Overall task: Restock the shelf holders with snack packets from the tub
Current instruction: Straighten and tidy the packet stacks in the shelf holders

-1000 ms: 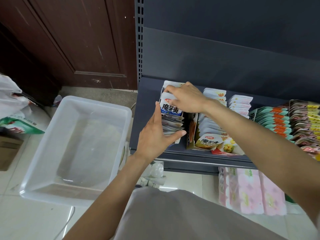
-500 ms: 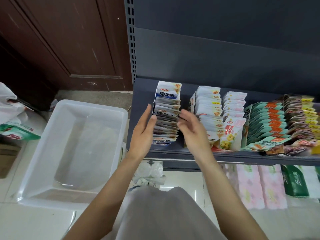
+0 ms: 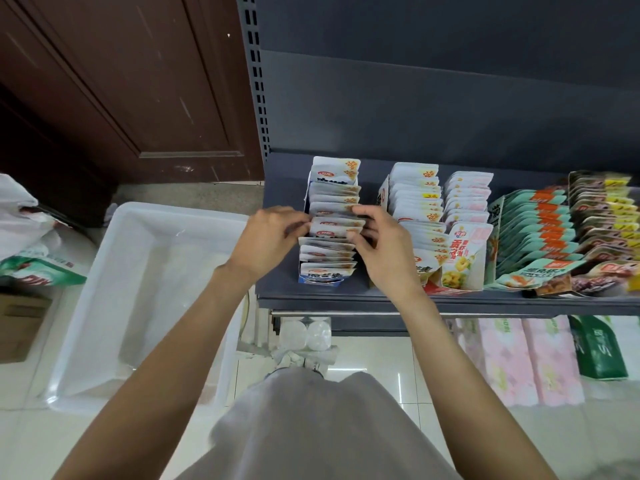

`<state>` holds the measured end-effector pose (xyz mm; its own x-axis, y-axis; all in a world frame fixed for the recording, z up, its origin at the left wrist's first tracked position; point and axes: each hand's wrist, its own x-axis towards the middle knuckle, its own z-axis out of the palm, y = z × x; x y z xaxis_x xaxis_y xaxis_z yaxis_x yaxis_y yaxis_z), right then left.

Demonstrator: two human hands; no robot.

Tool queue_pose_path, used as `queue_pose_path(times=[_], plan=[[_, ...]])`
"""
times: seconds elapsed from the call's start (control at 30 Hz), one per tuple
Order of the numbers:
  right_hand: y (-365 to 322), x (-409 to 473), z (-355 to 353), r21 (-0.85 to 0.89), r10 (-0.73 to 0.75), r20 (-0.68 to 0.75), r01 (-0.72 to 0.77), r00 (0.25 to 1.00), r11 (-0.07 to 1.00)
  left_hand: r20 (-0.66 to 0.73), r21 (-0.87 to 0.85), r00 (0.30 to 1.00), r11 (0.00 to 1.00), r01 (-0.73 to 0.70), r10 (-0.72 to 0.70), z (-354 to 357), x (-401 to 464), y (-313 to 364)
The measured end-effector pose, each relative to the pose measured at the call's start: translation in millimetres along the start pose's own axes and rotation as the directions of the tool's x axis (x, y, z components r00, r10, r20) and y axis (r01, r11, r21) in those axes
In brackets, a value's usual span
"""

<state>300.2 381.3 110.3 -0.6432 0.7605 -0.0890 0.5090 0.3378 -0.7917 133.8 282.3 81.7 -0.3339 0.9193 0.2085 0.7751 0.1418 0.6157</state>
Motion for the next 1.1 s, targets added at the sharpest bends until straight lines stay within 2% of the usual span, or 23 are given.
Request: queue_pose_path(times=[0.1, 0.2, 0.3, 0.37, 0.43, 0.5, 0.53, 0.57, 0.7, 0.77, 0.9, 1.0, 1.1], plan=[[-5, 8, -1, -0.227, -0.107, -0.083, 0.086, 0.991, 0.970, -0.056, 0.023, 0.998, 1.000, 0.017, -0.016, 2, 6, 5], [-11, 16, -1, -0.223, -0.109, -0.138, 0.077, 0.984, 0.972, -0.101, -0.026, 0.987, 0.993, 0.119, -0.121, 1, 13, 5], [-13, 19, 1, -0.167, -0.017, -0.074, 0.005, 0.997, 0.986, -0.070, -0.177, 0.930, 0.922, 0.344, -0.361, 1, 12, 1], [-13, 17, 0, -0.068, 0.024, -0.086, -0.030, 0.996, 0.997, -0.053, -0.372, 0.854, 0.804, 0.465, -0.518, 3, 8, 1], [-13, 9, 1, 0.124, 0.107, -0.128, -0.091, 0.986, 0.988, -0.008, -0.619, 0.778, 0.614, 0.489, -0.628, 5, 1, 10], [-13, -6, 6, 0.411, 0.215, -0.096, -0.158, 0.972, 0.898, 0.098, -0.799, 0.762, 0.406, 0.444, -0.641, 7, -10, 23], [-12, -17, 11, 0.497, 0.232, -0.063, -0.171, 0.971, 0.851, 0.141, -0.824, 0.772, 0.360, 0.439, -0.620, 9, -17, 29], [-11, -28, 16, 0.529, 0.217, -0.032, -0.167, 0.976, 0.832, 0.171, -0.821, 0.789, 0.358, 0.445, -0.589, 12, -24, 35], [-6, -36, 32, 0.513, 0.139, 0.091, -0.166, 0.986, 0.842, 0.235, -0.732, 0.871, 0.511, 0.451, -0.432, 25, -34, 54], [-9, -24, 34, 0.551, 0.129, 0.130, -0.180, 0.983, 0.815, 0.230, -0.726, 0.886, 0.535, 0.432, -0.402, 26, -26, 55], [-9, -7, 37, 0.590, 0.101, 0.121, -0.153, 0.988, 0.793, 0.208, -0.798, 0.875, 0.441, 0.410, -0.436, 26, -16, 44], [-4, -3, 41, 0.610, 0.130, 0.051, -0.135, 0.990, 0.781, 0.204, -0.850, 0.866, 0.356, 0.388, -0.457, 30, -14, 41], [-5, 4, 45, 0.606, 0.175, -0.053, -0.107, 0.983, 0.788, 0.208, -0.833, 0.877, 0.391, 0.391, -0.432, 36, -7, 42]])
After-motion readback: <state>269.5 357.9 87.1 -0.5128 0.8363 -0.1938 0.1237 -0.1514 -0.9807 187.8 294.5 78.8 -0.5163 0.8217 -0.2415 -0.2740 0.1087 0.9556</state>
